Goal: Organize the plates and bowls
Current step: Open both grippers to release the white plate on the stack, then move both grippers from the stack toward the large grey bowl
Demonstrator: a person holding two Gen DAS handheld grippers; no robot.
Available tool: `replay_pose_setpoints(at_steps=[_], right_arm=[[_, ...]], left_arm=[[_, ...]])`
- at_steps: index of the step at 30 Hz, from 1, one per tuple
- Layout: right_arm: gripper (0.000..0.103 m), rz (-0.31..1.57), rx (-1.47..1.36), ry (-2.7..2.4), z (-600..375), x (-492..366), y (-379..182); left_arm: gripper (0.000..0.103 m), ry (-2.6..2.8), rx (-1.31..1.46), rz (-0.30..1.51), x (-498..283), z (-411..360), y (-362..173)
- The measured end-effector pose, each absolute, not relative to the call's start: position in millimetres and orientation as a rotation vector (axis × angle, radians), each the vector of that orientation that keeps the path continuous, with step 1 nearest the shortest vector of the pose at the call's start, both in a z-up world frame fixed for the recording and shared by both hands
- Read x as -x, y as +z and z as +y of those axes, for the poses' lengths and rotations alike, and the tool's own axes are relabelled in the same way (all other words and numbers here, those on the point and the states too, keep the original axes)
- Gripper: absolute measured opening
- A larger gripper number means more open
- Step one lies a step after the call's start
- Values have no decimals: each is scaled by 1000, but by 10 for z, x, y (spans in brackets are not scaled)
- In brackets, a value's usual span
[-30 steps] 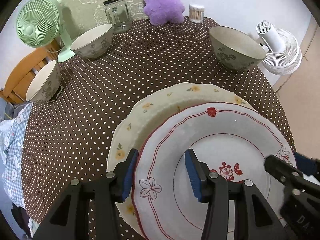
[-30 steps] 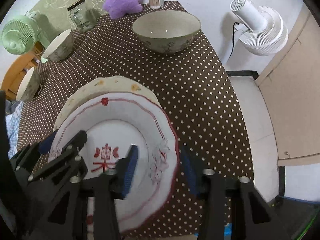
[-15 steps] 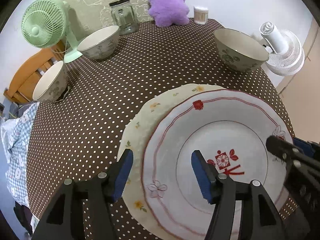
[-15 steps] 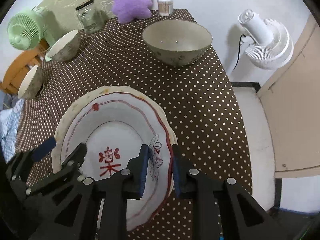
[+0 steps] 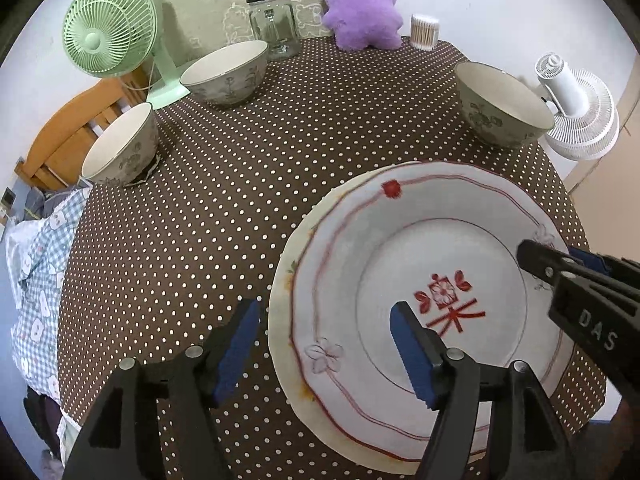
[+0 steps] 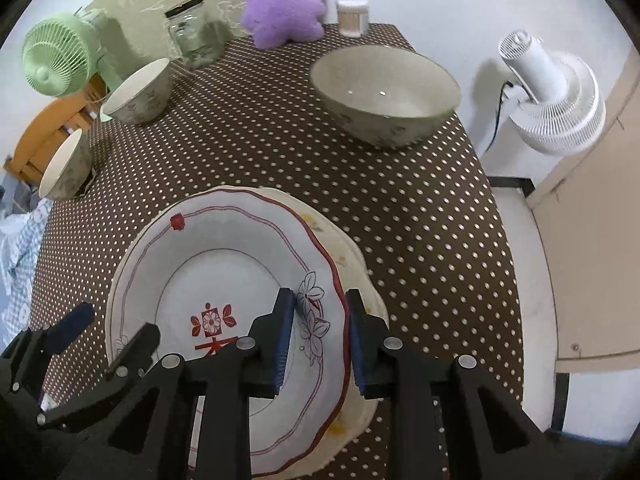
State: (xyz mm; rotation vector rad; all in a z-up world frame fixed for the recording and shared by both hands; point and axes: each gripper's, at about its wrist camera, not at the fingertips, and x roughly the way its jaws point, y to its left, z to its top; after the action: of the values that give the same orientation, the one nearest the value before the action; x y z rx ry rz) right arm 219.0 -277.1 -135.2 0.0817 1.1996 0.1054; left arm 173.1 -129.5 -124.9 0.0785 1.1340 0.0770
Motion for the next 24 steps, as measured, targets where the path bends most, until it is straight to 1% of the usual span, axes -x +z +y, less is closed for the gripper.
replay_pose_setpoints(at_steps=[6, 9, 11, 12, 13, 14, 16, 19, 24], right_arm=[[32, 1198, -46, 87, -2718, -2186, -1364], [35, 1207, -25, 71, -2683, -2181, -1369], [46, 1215, -30, 66, -2675, -2180, -1372], [56, 1221, -34, 61, -2681, -2177, -1375], [61, 1218, -41, 59, -2680, -2166, -1367], [63, 1213, -43, 61, -2675, -2153, -1349], [71, 1208, -36, 59, -2652, -2128, -1307], [74, 1196, -45, 59, -2628, -2095, -1242], [75, 1173, -64, 40, -2572, -2085, -1063]], left_arm=[[72, 61, -71, 1143, -1742, -1270, -1264], [76, 42, -66, 1139, -1729, -1271, -1255], [80, 27, -56, 1137, -1732, -1261, -1245], [81, 22, -53, 1136, -1737, -1253, -1241], [82, 16, -49, 1135, -1740, -1241, -1232], [84, 12, -47, 1133, -1741, -1230, -1222], [86, 4, -38, 1126, -1746, -1199, -1190], [89, -16, -30, 1116, -1755, -1158, -1126], [89, -45, -29, 1089, -1765, -1086, -972]])
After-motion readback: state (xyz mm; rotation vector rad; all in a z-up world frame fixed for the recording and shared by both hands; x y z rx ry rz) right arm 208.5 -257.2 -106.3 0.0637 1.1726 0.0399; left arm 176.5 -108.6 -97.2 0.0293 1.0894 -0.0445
